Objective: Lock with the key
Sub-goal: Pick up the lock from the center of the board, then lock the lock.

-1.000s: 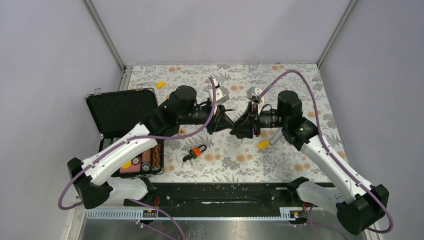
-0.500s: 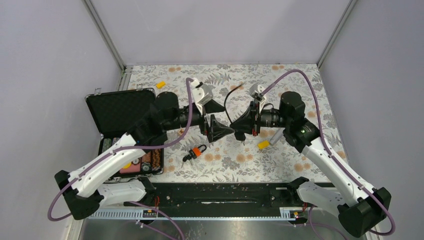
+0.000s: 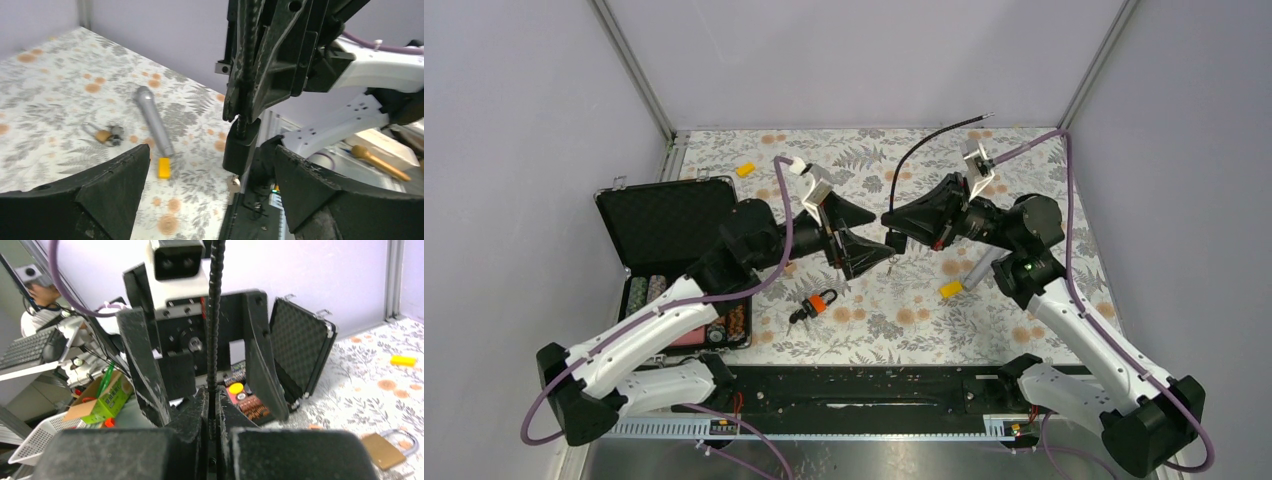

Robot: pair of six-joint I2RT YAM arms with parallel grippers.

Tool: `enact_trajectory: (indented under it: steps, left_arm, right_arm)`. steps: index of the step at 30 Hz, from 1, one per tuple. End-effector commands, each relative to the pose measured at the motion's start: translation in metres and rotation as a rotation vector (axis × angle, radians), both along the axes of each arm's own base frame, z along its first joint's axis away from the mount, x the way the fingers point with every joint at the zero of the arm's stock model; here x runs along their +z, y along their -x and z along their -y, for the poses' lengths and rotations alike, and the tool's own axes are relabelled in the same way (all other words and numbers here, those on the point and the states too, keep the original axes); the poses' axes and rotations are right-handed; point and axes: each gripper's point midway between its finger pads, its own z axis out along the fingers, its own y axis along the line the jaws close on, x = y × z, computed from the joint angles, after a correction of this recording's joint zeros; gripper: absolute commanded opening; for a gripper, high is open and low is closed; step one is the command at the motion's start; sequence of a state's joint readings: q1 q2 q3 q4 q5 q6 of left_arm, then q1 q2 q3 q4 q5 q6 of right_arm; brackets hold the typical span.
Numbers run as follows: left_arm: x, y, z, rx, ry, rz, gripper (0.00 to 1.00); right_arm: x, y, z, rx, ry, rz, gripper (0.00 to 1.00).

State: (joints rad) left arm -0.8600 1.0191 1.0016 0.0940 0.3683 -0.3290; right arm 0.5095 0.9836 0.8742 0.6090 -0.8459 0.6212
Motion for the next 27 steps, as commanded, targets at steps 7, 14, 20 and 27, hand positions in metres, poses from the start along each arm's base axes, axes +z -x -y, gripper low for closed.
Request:
enact_trajectory:
  steps: [7, 14, 20, 27]
  left_arm:
    - [0.0313, 0.0301, 0.0277, -0.268, 0.144, -0.121, 0.67]
    - [0.0340, 0.0252, 0.0230, -0.267, 0.175, -0.141, 0.61]
    - [0.0325, 0.0218, 0.0229, -0.253, 0.176, -0.145, 0.45]
    - [0.0260, 0.0208, 0.0255, -0.265, 0.156, -0.156, 0.38]
  right_arm:
    - [0.0399, 0.0068, -0.0004, 0.062, -0.166, 0.052, 0.00]
    - [0.0361, 0.0056, 0.0001, 0.048, -0.156, 0.051, 0.00]
    - [0.0352, 0.0049, -0.0003, 0.048, -0.155, 0.042, 0.00]
    - [0.0349, 0.0022, -0.0001, 0.031, -0.151, 0.028, 0.00]
